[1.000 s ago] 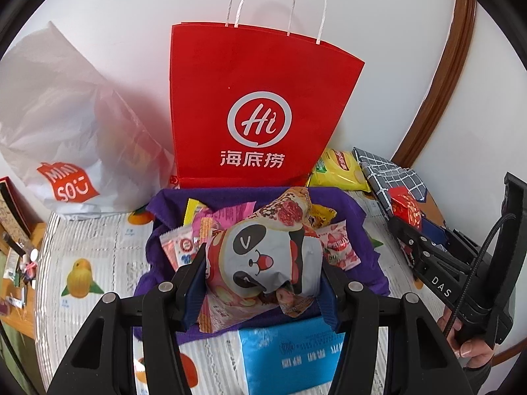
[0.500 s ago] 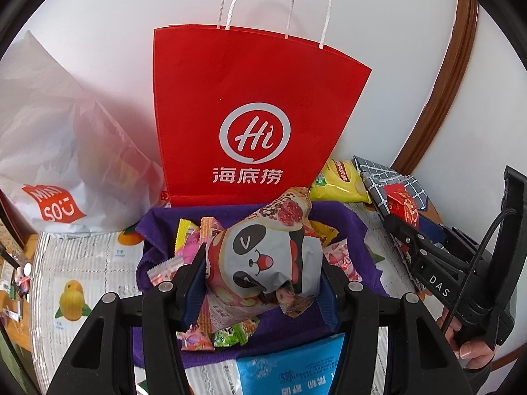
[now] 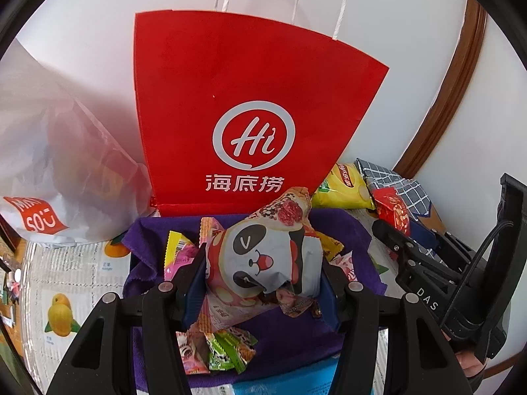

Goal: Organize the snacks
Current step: 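Carry the panda bag and red packet up and over onto the purple towel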

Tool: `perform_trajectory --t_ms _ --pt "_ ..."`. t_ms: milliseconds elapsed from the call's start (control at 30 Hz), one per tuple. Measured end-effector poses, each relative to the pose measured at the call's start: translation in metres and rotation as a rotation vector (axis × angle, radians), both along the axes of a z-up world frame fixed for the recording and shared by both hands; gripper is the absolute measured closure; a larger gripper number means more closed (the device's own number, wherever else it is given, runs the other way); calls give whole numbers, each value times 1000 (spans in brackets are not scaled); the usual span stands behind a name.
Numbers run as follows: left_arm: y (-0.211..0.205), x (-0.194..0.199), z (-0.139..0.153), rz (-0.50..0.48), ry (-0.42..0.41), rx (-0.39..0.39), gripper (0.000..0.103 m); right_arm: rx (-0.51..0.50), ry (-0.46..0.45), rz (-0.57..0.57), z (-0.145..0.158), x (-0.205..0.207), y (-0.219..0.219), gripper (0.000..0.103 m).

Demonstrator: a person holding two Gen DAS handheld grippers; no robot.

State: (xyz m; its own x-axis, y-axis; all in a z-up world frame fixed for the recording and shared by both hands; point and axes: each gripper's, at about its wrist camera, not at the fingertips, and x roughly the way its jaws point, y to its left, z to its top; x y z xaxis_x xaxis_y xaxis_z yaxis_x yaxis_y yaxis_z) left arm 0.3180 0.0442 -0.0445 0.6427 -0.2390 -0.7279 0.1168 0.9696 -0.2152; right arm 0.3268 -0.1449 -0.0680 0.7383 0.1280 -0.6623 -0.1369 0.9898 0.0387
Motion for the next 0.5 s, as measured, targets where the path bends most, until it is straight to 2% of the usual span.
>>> perform_trajectory --t_ms 500 --pt "17 18 -19 39 62 12 48 -12 53 -5 -18 14 -25 60"
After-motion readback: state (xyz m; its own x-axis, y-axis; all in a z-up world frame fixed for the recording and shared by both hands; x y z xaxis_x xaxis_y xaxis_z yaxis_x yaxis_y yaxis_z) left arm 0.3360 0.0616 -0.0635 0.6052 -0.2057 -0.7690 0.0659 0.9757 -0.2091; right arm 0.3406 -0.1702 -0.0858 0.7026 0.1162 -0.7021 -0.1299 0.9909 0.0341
